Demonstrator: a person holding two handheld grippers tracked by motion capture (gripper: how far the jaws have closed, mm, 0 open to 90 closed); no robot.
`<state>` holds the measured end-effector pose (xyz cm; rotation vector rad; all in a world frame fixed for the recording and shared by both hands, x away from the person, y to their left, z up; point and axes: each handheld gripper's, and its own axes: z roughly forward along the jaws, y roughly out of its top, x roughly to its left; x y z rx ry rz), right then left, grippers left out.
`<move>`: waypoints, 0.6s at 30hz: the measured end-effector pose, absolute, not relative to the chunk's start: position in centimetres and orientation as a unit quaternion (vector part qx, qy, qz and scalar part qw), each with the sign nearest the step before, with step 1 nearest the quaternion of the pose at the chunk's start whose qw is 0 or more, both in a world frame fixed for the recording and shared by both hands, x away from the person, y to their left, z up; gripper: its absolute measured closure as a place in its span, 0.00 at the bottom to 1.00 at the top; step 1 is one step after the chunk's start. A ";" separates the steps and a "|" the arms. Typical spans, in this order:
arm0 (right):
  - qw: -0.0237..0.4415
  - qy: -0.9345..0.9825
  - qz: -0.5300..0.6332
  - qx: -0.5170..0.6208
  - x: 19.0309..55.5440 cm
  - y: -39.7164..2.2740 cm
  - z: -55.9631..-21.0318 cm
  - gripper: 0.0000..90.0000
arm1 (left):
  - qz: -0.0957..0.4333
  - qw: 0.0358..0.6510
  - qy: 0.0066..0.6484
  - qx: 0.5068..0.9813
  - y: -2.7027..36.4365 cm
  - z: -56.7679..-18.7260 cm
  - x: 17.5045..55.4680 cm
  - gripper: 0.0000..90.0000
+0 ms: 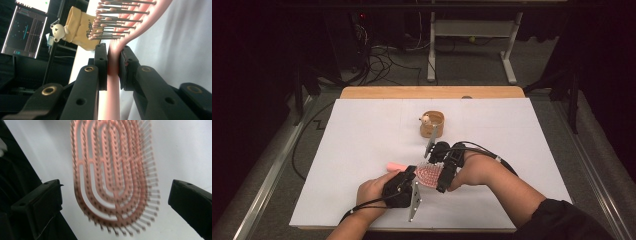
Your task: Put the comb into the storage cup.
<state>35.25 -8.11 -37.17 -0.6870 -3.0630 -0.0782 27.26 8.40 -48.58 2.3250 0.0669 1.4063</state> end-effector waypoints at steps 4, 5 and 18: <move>-0.003 -0.975 -0.027 -0.222 35.2 -8.8 -36.9 0.01 | 0.509 0.209 0.033 0.835 8.9 -48.4 27.5 0.88; -0.005 -0.975 -0.028 -0.221 35.1 -9.1 -36.8 0.01 | 0.508 0.212 0.036 0.834 8.9 -48.5 27.5 0.88; -0.010 -0.973 -0.015 -0.231 34.9 -11.9 -37.8 0.01 | 0.513 0.204 0.045 0.832 9.5 -48.4 27.7 0.88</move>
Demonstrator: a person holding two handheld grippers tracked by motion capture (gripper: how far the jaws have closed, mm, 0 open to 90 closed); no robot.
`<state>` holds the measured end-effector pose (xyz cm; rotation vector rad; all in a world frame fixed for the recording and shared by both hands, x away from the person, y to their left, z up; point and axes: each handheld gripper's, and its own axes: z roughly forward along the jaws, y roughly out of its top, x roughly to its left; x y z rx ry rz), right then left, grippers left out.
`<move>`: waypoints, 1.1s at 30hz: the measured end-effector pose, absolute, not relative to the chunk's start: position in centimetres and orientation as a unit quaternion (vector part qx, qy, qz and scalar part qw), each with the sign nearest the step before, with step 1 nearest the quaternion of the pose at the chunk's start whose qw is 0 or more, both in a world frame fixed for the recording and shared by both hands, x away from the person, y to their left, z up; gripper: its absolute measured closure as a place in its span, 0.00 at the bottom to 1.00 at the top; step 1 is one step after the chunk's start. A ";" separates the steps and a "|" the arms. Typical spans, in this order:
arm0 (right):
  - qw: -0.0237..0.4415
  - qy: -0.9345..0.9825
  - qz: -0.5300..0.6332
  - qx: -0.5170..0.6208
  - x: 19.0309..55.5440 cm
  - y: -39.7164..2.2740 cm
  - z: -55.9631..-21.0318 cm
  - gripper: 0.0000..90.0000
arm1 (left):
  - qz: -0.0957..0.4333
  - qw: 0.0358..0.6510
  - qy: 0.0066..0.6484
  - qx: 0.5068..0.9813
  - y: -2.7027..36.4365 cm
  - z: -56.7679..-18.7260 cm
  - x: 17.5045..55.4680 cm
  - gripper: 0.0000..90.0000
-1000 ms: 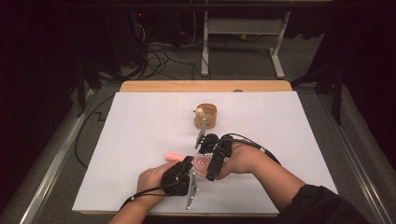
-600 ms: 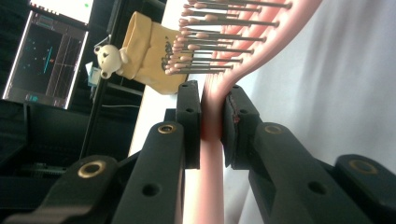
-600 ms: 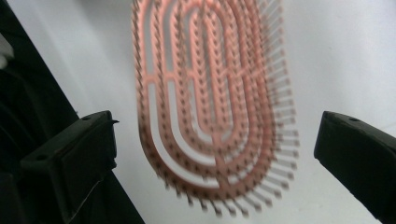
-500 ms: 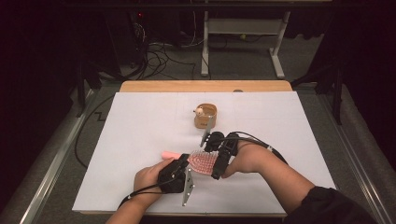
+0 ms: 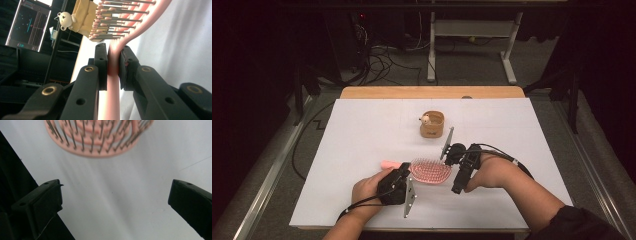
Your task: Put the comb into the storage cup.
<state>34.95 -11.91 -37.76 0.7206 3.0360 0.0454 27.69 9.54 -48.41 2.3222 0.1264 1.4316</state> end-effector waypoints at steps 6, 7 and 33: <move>0.012 0.970 0.008 0.243 35.0 -13.2 -38.9 0.01 | 0.514 0.204 0.048 0.832 9.8 -48.4 27.7 0.88; 0.013 0.969 0.008 0.245 35.0 -13.5 -39.0 0.01 | 0.514 0.204 0.048 0.832 9.8 -48.4 27.7 0.88; 0.030 0.960 -0.002 0.278 34.7 -19.3 -41.4 0.01 | 0.516 0.207 0.062 0.829 10.3 -48.2 27.9 0.88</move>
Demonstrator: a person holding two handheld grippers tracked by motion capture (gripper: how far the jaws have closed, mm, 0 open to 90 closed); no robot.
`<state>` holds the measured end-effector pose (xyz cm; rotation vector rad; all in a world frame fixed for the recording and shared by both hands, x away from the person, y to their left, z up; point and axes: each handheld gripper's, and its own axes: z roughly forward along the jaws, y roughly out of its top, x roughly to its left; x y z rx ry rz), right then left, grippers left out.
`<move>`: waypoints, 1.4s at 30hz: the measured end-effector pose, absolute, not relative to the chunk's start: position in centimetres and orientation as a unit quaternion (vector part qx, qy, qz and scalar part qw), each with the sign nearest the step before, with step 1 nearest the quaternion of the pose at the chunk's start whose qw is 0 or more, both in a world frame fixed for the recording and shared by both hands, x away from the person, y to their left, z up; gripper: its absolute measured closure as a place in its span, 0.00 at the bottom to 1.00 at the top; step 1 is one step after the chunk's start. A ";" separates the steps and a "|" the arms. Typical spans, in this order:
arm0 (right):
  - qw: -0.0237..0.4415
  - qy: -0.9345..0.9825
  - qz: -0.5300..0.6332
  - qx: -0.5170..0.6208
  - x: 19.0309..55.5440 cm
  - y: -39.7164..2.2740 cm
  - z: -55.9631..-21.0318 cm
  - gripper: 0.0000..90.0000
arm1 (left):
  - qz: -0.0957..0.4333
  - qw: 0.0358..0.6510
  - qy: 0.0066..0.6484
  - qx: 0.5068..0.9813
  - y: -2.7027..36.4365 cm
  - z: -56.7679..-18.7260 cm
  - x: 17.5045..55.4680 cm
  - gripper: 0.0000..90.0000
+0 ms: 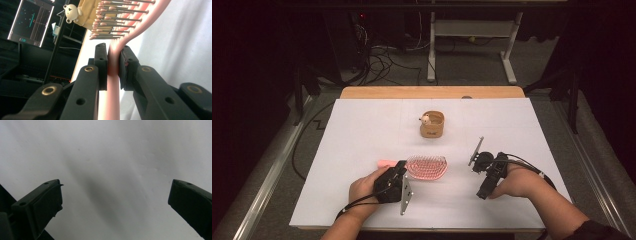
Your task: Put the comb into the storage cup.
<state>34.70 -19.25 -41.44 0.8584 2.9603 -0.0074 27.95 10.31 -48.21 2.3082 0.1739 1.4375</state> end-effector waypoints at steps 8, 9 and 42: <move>0.029 0.954 0.002 0.297 34.4 -21.4 -42.3 0.01 | 0.515 0.208 0.068 0.829 10.4 -48.2 28.0 0.88; 0.032 0.954 0.003 0.299 34.4 -21.6 -42.4 0.01 | 0.514 0.207 0.067 0.830 10.4 -48.2 28.1 0.88; 0.097 0.919 0.181 0.336 33.4 -23.7 -45.2 0.01 | 0.501 0.227 0.102 0.829 11.5 -47.8 28.4 0.88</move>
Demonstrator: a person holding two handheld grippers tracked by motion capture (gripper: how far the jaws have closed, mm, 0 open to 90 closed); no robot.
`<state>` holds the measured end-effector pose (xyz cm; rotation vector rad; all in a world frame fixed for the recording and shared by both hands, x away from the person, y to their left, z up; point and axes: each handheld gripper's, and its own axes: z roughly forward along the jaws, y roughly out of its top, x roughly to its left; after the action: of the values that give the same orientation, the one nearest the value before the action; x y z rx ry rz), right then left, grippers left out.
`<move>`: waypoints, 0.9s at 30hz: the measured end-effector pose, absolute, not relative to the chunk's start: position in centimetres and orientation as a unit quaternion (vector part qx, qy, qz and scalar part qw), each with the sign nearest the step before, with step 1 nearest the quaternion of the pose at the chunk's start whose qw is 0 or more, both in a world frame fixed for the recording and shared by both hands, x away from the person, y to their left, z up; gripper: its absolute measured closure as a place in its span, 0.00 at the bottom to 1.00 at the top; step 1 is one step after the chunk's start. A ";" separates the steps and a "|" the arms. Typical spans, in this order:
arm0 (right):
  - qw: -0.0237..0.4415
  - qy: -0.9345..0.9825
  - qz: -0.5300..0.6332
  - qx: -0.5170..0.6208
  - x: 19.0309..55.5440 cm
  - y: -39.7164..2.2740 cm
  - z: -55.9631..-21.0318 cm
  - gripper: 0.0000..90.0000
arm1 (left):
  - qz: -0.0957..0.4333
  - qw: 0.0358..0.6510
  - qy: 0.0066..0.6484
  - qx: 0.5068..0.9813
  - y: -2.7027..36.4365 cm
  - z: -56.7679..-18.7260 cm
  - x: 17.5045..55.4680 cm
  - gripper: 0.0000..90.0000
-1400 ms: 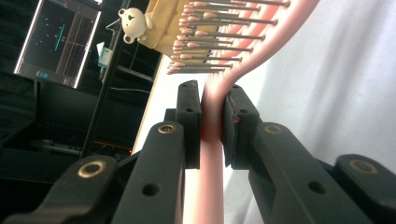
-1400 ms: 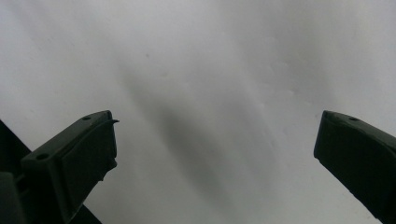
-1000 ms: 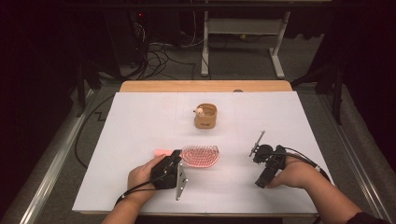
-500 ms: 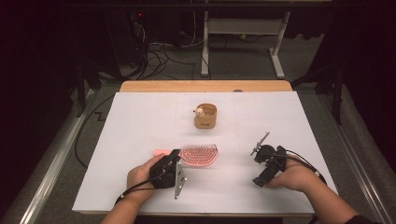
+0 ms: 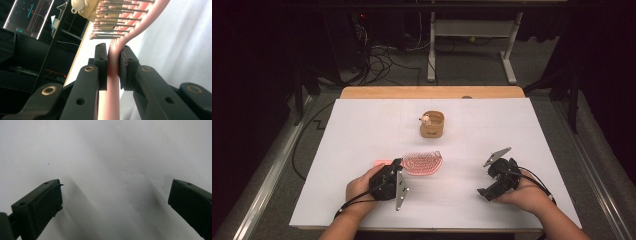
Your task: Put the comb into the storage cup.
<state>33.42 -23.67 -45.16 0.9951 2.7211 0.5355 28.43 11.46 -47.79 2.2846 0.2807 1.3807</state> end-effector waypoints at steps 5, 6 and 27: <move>0.109 0.909 0.215 0.341 33.2 -23.8 -45.7 0.01 | 0.498 0.227 0.107 0.830 11.6 -47.7 28.5 0.88; 0.109 0.907 0.221 0.342 33.2 -23.8 -45.8 0.01 | 0.496 0.229 0.110 0.830 11.6 -47.7 28.5 0.88; 0.147 0.825 0.382 0.389 32.4 -24.4 -46.6 0.01 | 0.486 0.249 0.132 0.827 12.4 -47.4 28.7 0.88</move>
<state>32.40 -24.39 -46.63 1.1203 2.3743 1.0996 28.66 12.43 -47.41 2.2526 0.3606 1.3237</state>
